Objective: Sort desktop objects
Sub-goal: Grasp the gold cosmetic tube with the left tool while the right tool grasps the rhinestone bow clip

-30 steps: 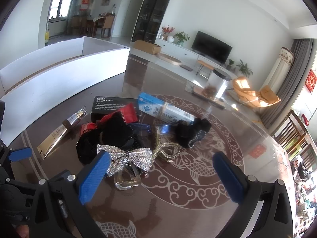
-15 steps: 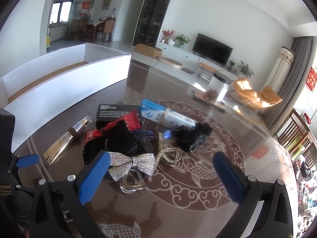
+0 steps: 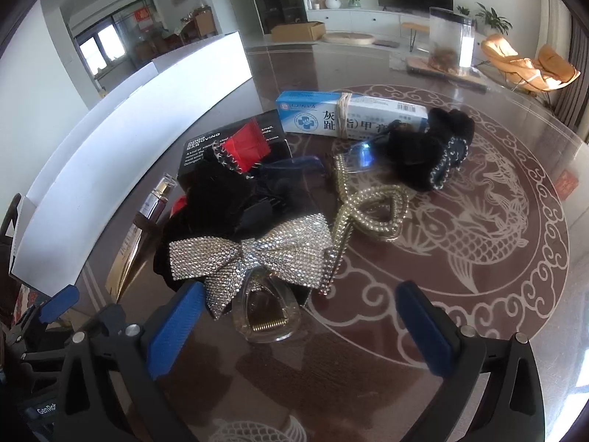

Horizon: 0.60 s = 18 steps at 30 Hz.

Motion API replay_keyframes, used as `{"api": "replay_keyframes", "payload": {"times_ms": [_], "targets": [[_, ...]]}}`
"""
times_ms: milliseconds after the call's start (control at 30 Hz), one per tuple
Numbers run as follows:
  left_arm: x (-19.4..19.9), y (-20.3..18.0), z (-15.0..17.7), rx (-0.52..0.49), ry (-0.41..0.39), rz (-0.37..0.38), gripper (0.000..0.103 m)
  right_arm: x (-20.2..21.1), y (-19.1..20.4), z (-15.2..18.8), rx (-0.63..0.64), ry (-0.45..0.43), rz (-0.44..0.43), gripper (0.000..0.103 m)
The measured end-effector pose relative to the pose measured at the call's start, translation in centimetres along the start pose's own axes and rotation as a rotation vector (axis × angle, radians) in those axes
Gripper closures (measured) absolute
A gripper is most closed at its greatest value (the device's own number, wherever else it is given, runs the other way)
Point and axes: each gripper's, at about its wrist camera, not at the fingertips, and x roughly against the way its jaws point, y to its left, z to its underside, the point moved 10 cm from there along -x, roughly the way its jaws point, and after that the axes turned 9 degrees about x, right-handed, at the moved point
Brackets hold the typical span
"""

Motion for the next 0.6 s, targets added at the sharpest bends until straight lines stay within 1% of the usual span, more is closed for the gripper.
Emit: {"api": "replay_keyframes", "payload": {"times_ms": [67, 133, 233, 267, 300, 367, 400, 467, 500, 533, 567, 600], "targets": [[-0.1, 0.1, 0.0, -0.004, 0.001, -0.016, 0.000, -0.9, 0.7, -0.1, 0.022, 0.024, -0.032, 0.000], [-0.2, 0.5, 0.0, 0.003, 0.005, -0.032, 0.000, -1.8, 1.4, -0.2, 0.063, 0.043, -0.030, 0.000], [-0.5, 1.1, 0.1, 0.028, 0.025, -0.041, 0.000, -3.0, 2.0, -0.7, 0.087, 0.039, -0.030, 0.000], [-0.6, 1.3, 0.1, 0.040, 0.032, -0.036, 0.000, -3.0, 2.1, -1.0, 0.093, 0.021, -0.030, 0.007], [-0.6, 1.6, 0.1, 0.051, 0.039, -0.032, 0.000, -2.8, 2.3, -1.1, 0.101, 0.005, -0.035, 0.010], [-0.8, 1.9, 0.2, 0.073, 0.053, -0.023, 0.000, -2.2, 2.4, -1.1, 0.101, -0.025, -0.039, 0.019], [-0.9, 2.0, 0.3, 0.081, 0.062, -0.020, 0.000, -1.8, 2.3, -0.9, 0.096, -0.033, -0.046, 0.021], [-1.3, 2.0, 0.4, 0.091, 0.084, -0.010, 0.000, -0.8, 1.8, -0.1, 0.086, -0.047, -0.049, 0.031], [-1.4, 2.0, 0.6, 0.093, 0.094, -0.003, 0.000, -0.2, 1.4, 0.4, 0.088, -0.053, -0.036, 0.034], [-1.6, 2.0, 0.7, 0.094, 0.102, 0.003, 0.000, 0.6, 0.8, 1.0, 0.090, -0.057, -0.018, 0.042], [-1.7, 1.9, 0.6, 0.094, 0.109, 0.010, 0.000, 1.4, 0.1, 1.7, 0.089, -0.060, 0.009, 0.045], [-1.9, 1.7, 0.5, 0.092, 0.117, 0.022, 0.000, 2.3, -0.7, 2.5, 0.086, -0.064, 0.039, 0.045]]}}
